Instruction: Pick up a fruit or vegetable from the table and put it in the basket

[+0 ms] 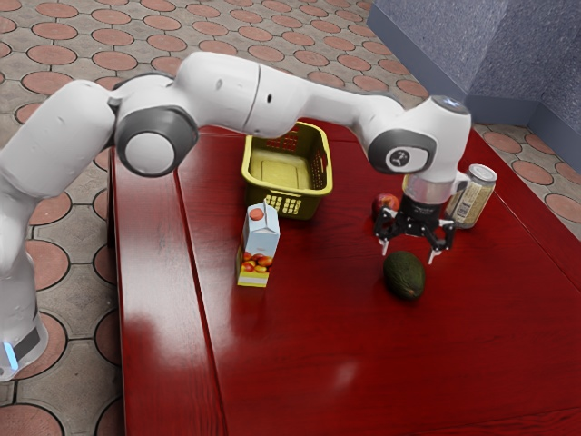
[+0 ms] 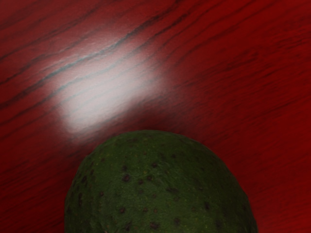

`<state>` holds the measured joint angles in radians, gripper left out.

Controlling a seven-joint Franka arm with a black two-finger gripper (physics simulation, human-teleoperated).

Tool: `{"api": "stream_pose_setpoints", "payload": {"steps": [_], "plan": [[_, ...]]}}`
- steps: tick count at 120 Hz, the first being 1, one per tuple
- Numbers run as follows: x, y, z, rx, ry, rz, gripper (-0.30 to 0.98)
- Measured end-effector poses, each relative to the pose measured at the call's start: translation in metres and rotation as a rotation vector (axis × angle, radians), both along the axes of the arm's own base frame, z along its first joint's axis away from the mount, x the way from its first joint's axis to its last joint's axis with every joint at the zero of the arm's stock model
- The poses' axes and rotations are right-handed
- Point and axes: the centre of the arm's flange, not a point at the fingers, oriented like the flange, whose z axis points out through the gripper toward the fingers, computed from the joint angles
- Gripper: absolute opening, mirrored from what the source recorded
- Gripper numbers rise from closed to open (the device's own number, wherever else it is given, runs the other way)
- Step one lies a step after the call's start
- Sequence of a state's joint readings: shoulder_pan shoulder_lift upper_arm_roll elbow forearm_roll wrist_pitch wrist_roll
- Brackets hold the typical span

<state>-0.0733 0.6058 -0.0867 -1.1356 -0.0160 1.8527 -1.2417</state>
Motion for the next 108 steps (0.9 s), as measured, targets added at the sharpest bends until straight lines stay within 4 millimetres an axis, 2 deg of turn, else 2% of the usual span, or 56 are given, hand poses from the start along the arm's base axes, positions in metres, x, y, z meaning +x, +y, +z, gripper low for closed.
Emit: {"api": "stream_pose_setpoints", "payload": {"steps": [64,88,95,108], "plan": [[-0.002,-0.005,-0.025,-0.075,0.034,0.009,0.69],[0.004,-0.005,-0.05,-0.077,0.046,0.012,0.69],[0.005,-0.005,-0.051,-0.078,0.044,0.013,0.65],[0.005,-0.006,-0.046,-0.082,0.036,0.037,0.5]]}}
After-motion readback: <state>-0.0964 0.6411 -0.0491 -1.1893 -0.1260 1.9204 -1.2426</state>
